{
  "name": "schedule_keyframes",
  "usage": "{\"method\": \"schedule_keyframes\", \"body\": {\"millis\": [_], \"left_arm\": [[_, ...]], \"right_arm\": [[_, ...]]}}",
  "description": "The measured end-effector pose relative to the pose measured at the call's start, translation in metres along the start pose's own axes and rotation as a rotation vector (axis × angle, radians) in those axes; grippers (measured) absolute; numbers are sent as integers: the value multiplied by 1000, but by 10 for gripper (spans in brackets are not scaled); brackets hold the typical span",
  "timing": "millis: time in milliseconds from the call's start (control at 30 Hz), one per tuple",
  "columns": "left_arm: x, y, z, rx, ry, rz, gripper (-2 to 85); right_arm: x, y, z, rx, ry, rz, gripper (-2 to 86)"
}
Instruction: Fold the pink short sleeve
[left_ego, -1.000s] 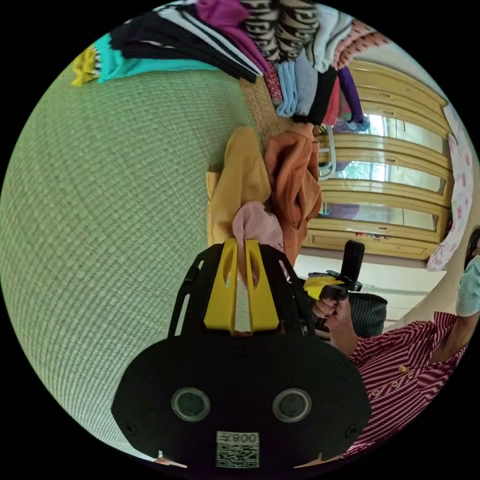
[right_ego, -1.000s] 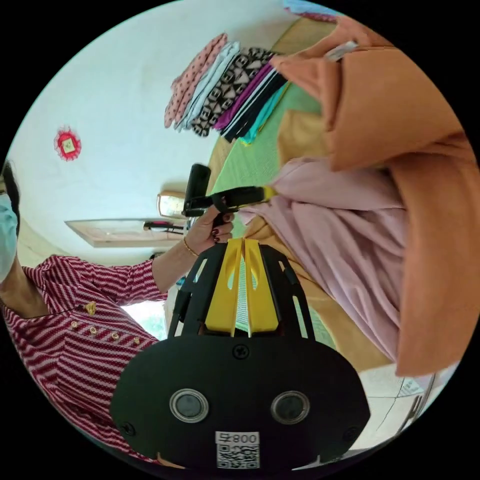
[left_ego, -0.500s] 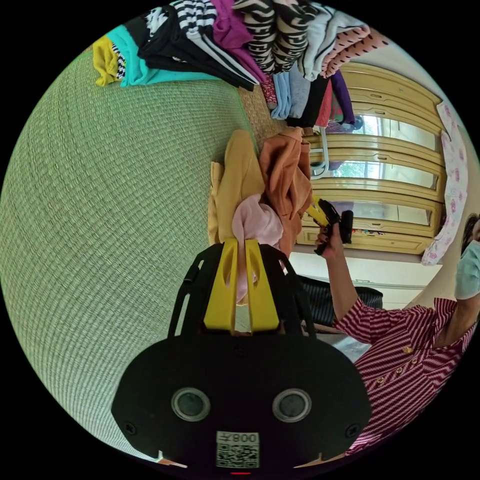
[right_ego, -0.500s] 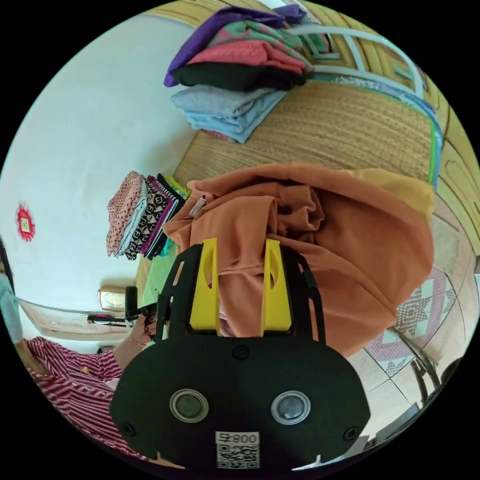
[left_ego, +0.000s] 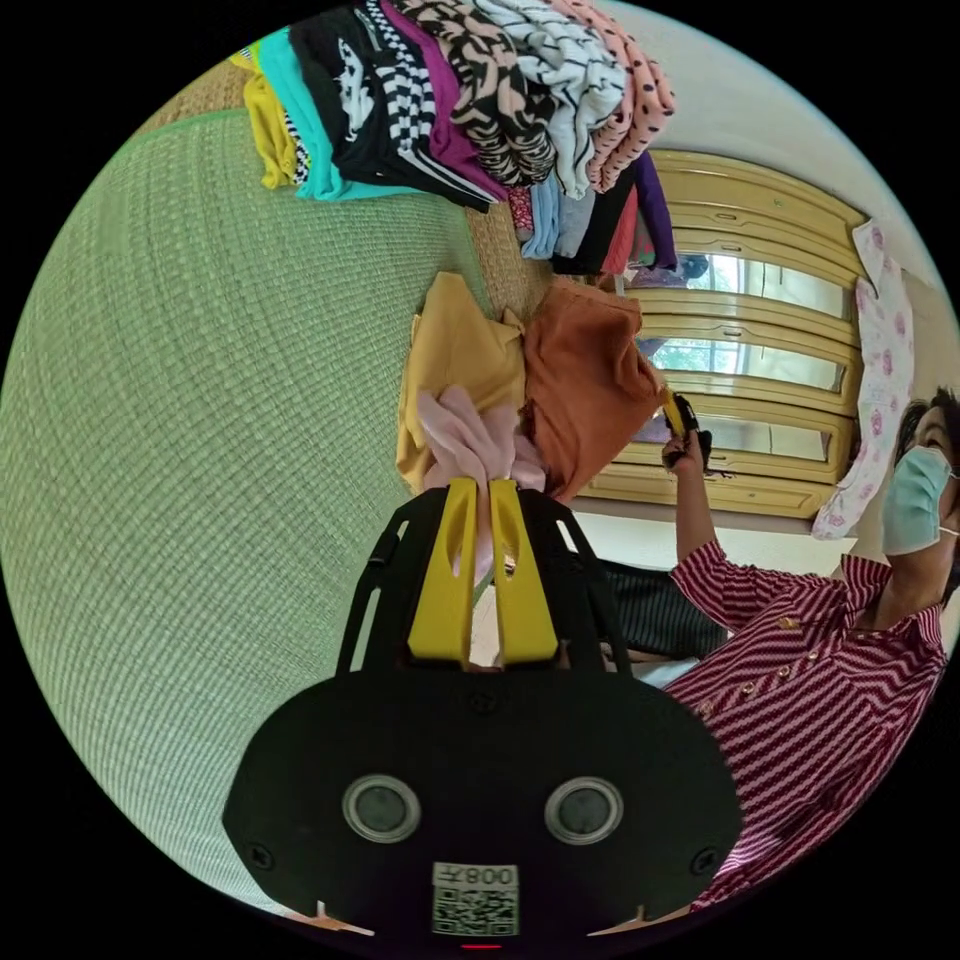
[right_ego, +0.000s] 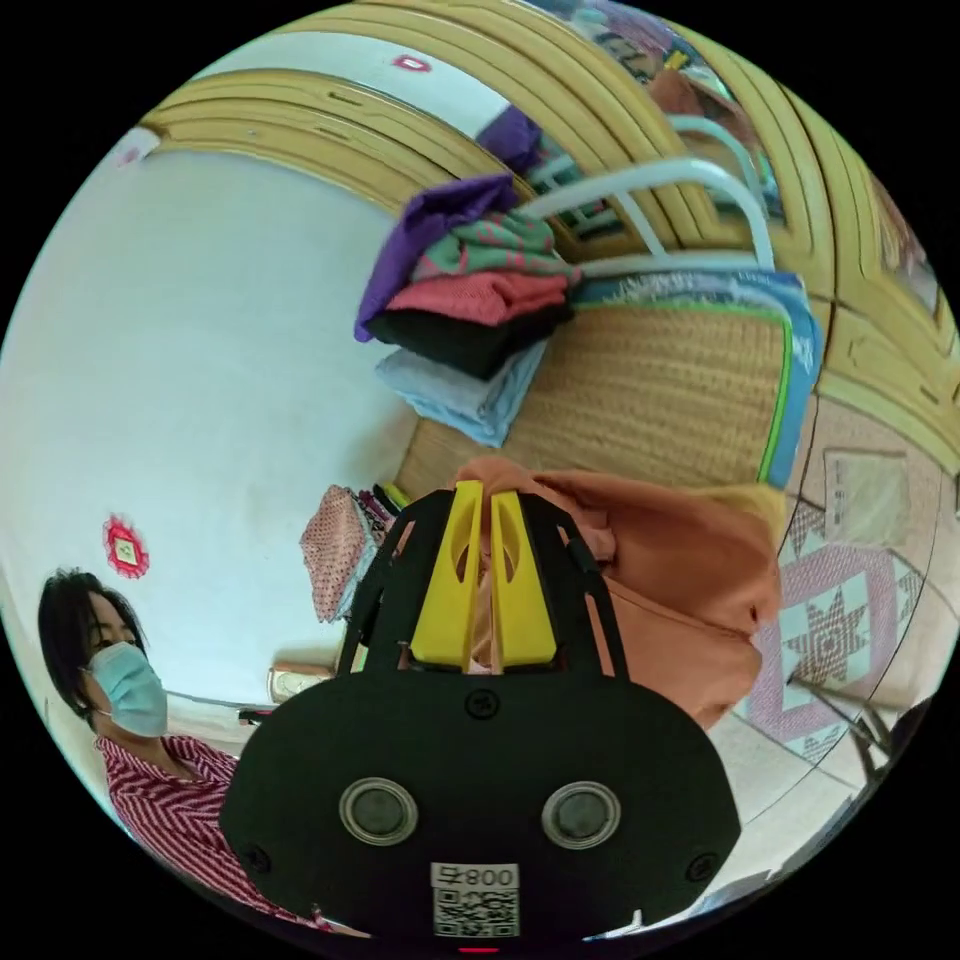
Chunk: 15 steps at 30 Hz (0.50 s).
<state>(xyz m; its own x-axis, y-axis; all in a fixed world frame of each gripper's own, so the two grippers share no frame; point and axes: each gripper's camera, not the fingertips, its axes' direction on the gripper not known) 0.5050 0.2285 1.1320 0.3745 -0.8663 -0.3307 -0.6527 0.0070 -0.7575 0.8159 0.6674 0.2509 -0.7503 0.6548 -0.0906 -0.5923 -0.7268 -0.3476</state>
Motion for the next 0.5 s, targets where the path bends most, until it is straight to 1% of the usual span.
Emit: {"method": "schedule_keyframes", "body": {"millis": [100,167,233,267,333,400,500], "left_arm": [[8,19,-11,49,8,-28,19],[16,33,-18,77,9,-35,19],[23,44,-23,106,12,-35,19],[28,53,-28,132,14,-37,19],[33,70,-37,177,26,-51,19],[36,89,-47,214,17,-75,19],[35,121,-61,250,-7,-115,19]], "right_arm": [[-57,-43,-16,71,-21,-128,4],[-96,-73,-10,90,-37,-209,5],[-148,-108,14,101,-38,-308,5],[-158,-115,22,94,-46,-325,5],[-188,-133,70,43,-52,-389,5],[-192,-138,112,14,17,-396,6],[-157,-132,192,-79,131,-333,7]]}}
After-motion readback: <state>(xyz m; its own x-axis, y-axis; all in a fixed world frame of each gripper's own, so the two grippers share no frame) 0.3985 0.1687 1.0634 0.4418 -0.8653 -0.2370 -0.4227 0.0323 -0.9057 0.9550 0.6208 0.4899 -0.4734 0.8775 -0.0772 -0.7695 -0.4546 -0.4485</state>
